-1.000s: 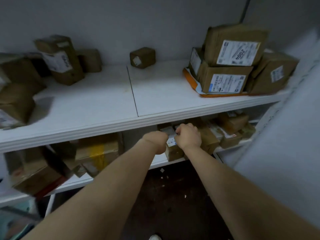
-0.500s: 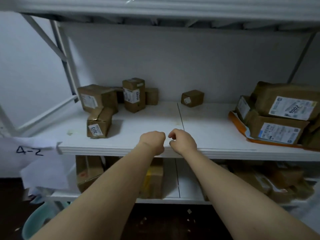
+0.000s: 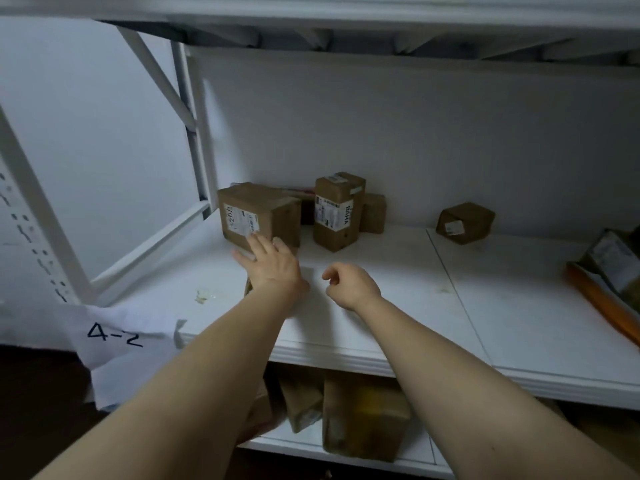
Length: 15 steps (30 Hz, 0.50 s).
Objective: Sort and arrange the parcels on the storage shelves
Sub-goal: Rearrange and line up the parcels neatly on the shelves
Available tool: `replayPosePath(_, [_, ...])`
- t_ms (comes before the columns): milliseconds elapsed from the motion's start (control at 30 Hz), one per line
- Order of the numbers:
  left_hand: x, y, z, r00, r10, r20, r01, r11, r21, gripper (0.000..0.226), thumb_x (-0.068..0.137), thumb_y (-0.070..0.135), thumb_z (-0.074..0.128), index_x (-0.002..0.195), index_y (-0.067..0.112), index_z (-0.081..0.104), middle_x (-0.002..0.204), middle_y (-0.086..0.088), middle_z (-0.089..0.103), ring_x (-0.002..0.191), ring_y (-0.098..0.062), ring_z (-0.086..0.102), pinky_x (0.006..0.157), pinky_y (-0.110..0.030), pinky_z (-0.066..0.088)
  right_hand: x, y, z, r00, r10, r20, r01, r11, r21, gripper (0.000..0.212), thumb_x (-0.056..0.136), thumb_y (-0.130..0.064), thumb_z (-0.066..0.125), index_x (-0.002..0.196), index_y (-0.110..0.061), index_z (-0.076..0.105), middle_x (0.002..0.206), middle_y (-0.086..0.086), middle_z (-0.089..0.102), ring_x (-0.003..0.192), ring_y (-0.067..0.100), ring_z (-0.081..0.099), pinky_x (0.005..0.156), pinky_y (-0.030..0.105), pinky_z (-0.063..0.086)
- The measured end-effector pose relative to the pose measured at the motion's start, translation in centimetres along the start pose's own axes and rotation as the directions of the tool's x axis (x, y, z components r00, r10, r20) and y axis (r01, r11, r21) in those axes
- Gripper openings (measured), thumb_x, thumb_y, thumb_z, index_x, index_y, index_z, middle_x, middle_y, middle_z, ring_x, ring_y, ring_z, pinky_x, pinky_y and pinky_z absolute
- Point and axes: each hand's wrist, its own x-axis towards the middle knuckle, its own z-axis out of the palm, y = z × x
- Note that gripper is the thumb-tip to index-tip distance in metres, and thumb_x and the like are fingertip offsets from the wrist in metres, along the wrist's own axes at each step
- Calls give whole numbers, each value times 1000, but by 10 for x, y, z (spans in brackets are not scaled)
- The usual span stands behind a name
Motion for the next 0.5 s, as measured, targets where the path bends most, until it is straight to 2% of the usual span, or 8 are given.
replayPosePath(100, [19,-9,12,994,-88,61,91,995,-49,94,88,45,59,151,7,1,156,-27,-3,144,-43,-3,108,-66,11,16,-9,10,1000,15,24,-15,1000,15,35,90,-13,51,123,-23,59,122,3,61,110,24,56,89,34,50])
replayPosePath(167, [27,-15,17,988,-129,85,139,981,-135,84,90,37,57,151,8,8,153,-26,12,141,-40,16,107,-59,26,22,-12,15,999,23,31,-24,999,31,35,91,-13,52,124,-22,59,121,4,61,110,25,57,89,34,50])
replayPosePath(233, [27,-16,17,988,-106,111,129,966,-225,84,85,35,62,148,8,13,145,-22,29,133,-36,32,102,-49,35,23,-9,18,999,29,45,-31,998,45,34,91,-12,53,124,-20,59,121,5,61,110,25,57,90,34,50])
replayPosePath(367, [18,-6,7,990,-42,137,95,907,-409,85,82,34,60,147,6,14,141,-22,34,131,-37,34,105,-45,35,19,3,16,998,48,41,-51,995,90,33,90,-11,53,121,-16,62,124,5,61,115,25,55,97,35,47])
replayPosePath(500, [15,15,0,985,-7,170,108,801,-590,79,84,32,54,148,7,15,141,-23,33,131,-40,34,109,-46,35,16,24,1,987,161,24,-162,961,225,32,95,-16,49,126,-10,59,124,9,58,115,26,54,97,35,45])
